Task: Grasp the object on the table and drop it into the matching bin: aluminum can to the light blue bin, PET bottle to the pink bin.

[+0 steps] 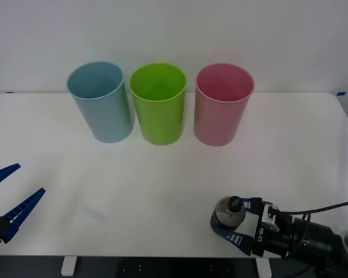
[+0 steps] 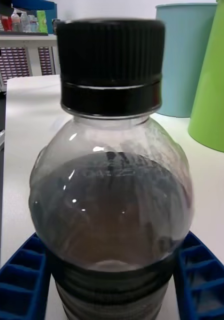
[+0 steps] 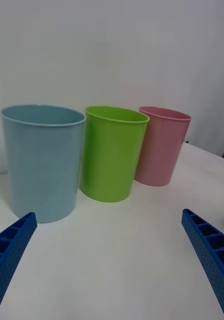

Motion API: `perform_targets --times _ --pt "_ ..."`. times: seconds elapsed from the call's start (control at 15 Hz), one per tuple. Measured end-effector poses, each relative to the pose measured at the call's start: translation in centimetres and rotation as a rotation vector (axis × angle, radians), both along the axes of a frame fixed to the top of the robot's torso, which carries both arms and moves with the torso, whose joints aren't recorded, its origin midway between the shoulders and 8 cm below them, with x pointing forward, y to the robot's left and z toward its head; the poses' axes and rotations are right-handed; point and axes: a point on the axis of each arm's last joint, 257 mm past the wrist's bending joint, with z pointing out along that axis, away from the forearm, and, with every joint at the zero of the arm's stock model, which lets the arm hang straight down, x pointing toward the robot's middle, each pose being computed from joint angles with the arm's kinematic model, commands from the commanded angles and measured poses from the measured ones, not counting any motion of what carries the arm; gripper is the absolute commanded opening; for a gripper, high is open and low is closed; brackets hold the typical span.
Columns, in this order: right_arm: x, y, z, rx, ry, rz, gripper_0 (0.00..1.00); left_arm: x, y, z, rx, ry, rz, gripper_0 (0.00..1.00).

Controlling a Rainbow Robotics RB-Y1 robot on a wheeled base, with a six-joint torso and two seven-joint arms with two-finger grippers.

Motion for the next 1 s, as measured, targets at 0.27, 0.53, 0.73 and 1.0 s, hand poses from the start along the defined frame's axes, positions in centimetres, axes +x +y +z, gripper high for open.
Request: perform_targets --times 0.27,0.53,0.73,1.0 --pt "0.2 0.0 0.2 0.004 0.006 -0.001 0.00 0.0 0.0 0.0 0.000 0.000 0.000 1.00" --pt "0.9 -0.1 0.7 0.021 0.011 -0.017 0.00 0.0 0.0 0.0 0.000 0.000 0.000 1.00" --pt "1.9 -0.2 1.8 0.064 0.019 -0.048 0.00 0.0 0.0 0.0 0.000 0.000 0.000 1.00" --pt "3.3 -0.3 4.3 0.126 0.037 -0.085 0.00 0.0 0.0 0.0 0.000 0.000 0.000 1.00"
